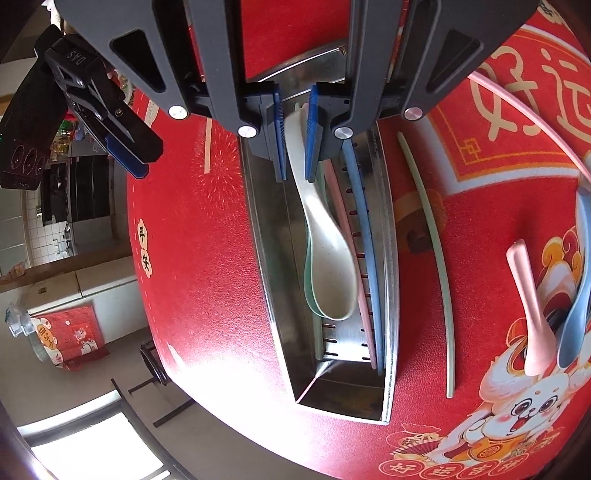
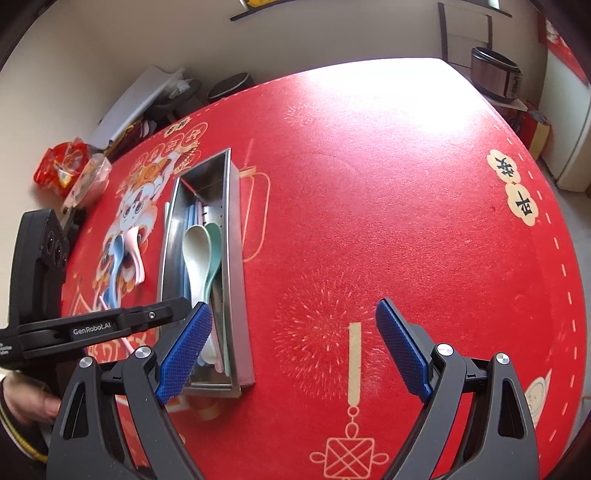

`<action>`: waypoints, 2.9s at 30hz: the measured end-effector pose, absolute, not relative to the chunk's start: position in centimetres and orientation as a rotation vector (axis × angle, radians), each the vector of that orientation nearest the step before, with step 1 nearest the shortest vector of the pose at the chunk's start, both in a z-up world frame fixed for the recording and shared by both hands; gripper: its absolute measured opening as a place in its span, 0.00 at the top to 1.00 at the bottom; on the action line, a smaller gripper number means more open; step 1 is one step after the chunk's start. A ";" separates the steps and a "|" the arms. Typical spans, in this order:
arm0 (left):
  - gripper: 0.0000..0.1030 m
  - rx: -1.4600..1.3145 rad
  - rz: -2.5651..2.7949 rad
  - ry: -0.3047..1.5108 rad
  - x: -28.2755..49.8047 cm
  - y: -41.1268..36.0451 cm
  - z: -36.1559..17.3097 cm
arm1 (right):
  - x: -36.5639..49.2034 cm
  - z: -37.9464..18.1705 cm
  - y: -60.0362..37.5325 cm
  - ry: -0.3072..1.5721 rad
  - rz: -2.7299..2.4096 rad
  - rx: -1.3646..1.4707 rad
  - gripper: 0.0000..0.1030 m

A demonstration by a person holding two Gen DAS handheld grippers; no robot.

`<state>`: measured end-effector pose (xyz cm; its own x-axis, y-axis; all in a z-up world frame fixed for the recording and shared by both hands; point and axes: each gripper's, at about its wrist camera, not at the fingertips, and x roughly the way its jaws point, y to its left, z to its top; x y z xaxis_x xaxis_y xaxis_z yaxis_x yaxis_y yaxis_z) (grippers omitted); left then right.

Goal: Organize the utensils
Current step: 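Lower the white spoon into the caddy and open the left gripper, then move the left gripper to the pink chopstick and close on it, then lift the pink chopstick upright with the left gripper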

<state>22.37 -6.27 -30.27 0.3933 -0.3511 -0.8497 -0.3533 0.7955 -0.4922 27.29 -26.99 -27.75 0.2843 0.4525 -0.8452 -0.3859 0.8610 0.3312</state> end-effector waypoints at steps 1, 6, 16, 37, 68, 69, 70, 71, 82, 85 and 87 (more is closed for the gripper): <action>0.89 -0.687 0.003 1.192 22.3 -6.2 -30.1 | 27.2 -27.7 -27.0 1.153 0.560 0.069 0.15; 0.84 -0.645 0.007 1.151 21.4 -5.2 -28.6 | 26.9 -27.3 -26.5 1.133 0.558 0.093 0.15; 0.64 -0.615 0.175 1.077 15.4 1.7 -27.1 | 25.3 -25.8 -22.8 1.057 0.602 0.106 0.16; 0.58 -0.470 0.491 1.234 13.3 6.8 -32.7 | 23.0 -26.3 -18.6 1.087 0.678 0.083 0.15; 0.89 -0.433 0.458 1.212 10.7 6.3 -31.9 | 23.4 -26.9 -18.5 1.141 0.626 0.101 0.16; 0.89 -0.426 0.462 1.213 10.6 6.3 -31.9 | 23.4 -26.8 -18.5 1.140 0.625 0.099 0.16; 0.89 -0.419 0.463 1.211 10.4 6.4 -31.8 | 23.4 -26.8 -18.5 1.139 0.624 0.097 0.16; 0.89 -0.407 0.458 1.210 10.4 6.2 -31.7 | 23.3 -26.8 -18.5 1.140 0.622 0.095 0.16; 0.90 -0.417 0.423 1.185 10.2 7.5 -31.6 | 23.0 -26.6 -19.3 1.138 0.611 0.113 0.15; 0.88 -0.470 0.415 1.188 9.7 7.8 -31.7 | 22.9 -26.4 -19.5 1.131 0.611 0.114 0.15; 0.85 -0.478 0.412 1.189 9.3 7.7 -31.8 | 22.8 -26.4 -19.4 1.131 0.616 0.116 0.15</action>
<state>9.34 7.71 -31.76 0.3204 0.0546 -0.9457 -0.5419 0.8294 -0.1357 22.83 -19.41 -26.42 0.2800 0.5152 -0.8101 -0.4013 0.8294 0.3887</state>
